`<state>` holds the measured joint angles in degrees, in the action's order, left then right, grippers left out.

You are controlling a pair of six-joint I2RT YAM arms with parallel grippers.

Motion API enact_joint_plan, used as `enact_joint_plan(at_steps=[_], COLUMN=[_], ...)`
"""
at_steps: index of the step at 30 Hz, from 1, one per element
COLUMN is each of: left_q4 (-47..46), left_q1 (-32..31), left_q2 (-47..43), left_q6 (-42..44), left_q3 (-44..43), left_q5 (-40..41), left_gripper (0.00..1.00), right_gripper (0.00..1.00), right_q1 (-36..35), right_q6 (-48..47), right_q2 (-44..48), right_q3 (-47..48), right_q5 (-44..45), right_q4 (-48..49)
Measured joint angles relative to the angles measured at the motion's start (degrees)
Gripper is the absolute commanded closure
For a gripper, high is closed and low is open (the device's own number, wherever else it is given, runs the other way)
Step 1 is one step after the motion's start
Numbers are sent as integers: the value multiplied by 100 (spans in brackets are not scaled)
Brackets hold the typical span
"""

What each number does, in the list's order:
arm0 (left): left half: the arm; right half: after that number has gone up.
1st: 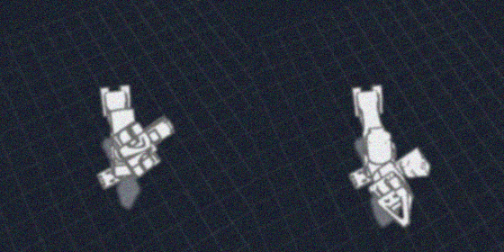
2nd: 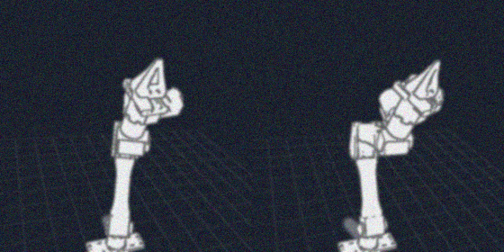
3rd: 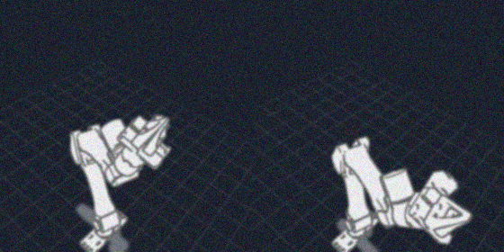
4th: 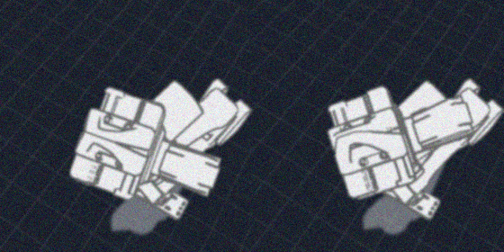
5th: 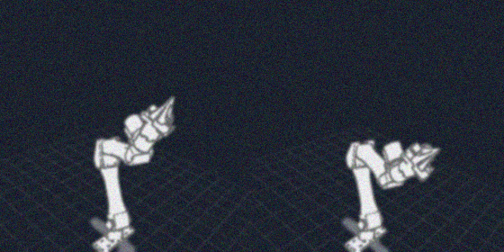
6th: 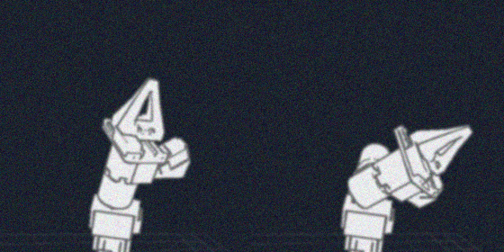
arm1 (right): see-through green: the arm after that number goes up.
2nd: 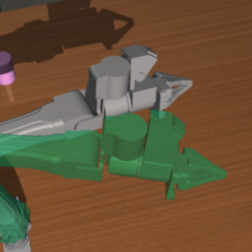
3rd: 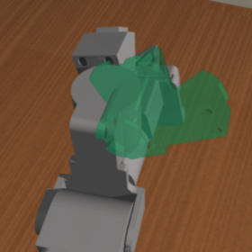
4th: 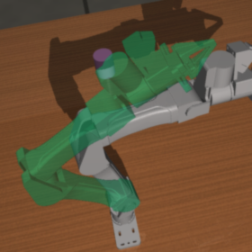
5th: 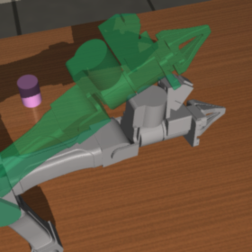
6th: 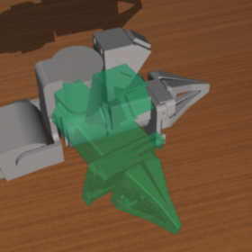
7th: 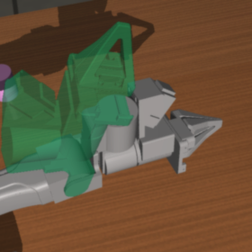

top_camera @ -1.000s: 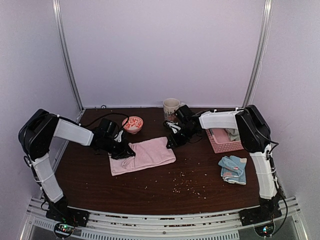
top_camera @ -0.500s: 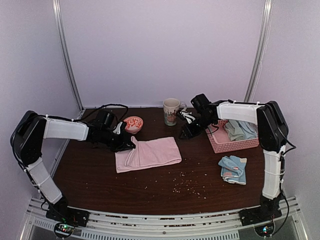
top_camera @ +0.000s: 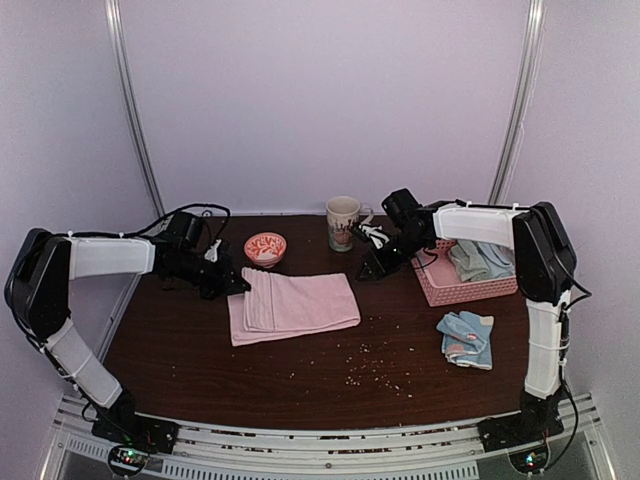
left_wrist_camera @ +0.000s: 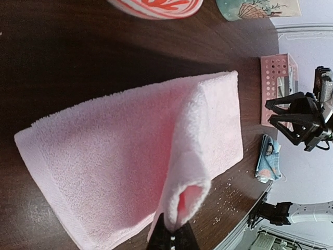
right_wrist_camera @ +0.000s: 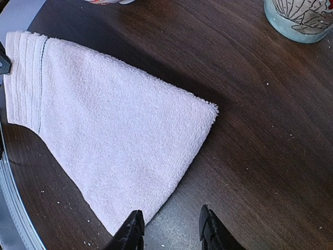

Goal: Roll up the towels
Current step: Fold the towel at the center of the board.

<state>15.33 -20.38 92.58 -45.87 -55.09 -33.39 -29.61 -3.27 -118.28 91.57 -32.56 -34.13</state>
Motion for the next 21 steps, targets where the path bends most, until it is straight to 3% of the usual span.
enact_joint_plan(at_steps=[10, 21], left_q4=[337, 863], left_q1=[334, 769], left_q2=[-195, -697], left_q6=[50, 293], left_q3=[468, 402], left_q5=[-289, -448], left_gripper=[100, 100], right_gripper=[63, 62], right_q1=[0, -22], right_q6=[-2, -2], right_q2=[-2, -4], right_q3=[-2, -13], right_q5=[-7, -48], right_q4=[2, 7])
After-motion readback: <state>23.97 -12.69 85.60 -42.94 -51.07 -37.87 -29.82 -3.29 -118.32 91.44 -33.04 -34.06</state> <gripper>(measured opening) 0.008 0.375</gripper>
